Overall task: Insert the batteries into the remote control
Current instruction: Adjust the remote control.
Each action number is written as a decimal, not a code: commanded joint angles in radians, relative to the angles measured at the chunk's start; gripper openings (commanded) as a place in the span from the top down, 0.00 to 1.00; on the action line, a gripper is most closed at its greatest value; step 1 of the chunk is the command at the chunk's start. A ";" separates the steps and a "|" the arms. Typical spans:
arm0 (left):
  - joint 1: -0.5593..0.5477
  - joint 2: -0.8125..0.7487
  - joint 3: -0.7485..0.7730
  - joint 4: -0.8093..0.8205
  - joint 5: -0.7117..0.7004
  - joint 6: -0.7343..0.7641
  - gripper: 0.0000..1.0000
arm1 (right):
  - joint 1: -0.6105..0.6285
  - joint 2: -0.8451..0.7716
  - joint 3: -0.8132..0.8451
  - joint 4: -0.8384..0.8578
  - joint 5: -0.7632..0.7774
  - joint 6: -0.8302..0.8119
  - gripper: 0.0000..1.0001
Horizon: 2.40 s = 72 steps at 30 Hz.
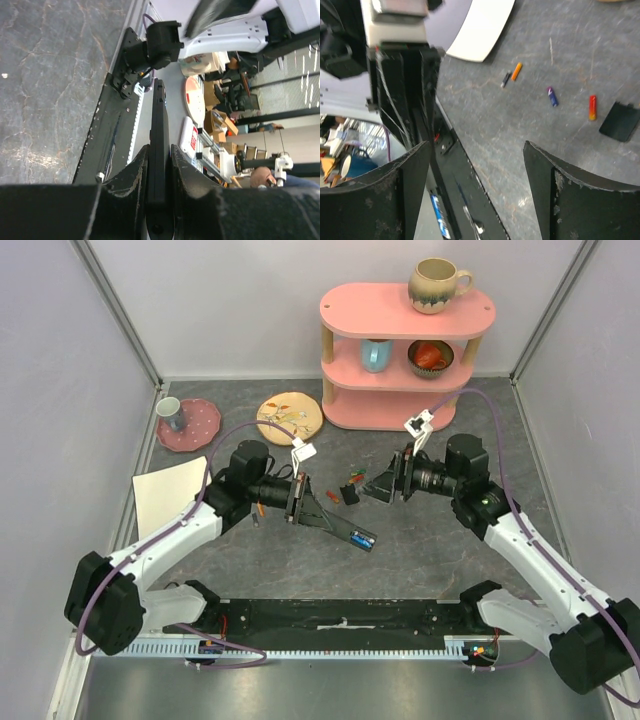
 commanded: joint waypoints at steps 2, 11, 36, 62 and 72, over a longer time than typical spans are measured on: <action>0.008 0.000 0.102 -0.159 0.158 0.181 0.98 | -0.004 -0.042 -0.078 -0.021 -0.139 -0.059 0.22; 0.008 0.021 0.145 -0.216 0.196 0.242 0.98 | 0.002 -0.083 -0.179 0.214 -0.267 0.108 0.28; 0.009 0.098 0.189 -0.139 0.213 0.216 0.98 | 0.169 -0.007 -0.149 0.101 -0.297 -0.012 0.57; 0.235 -0.026 -0.059 0.374 -0.185 -0.223 0.46 | 0.192 -0.054 -0.161 0.145 -0.206 0.036 1.00; 0.194 -0.313 -0.555 0.850 -0.629 -0.480 0.25 | 0.193 -0.086 -0.305 0.491 0.095 0.254 1.00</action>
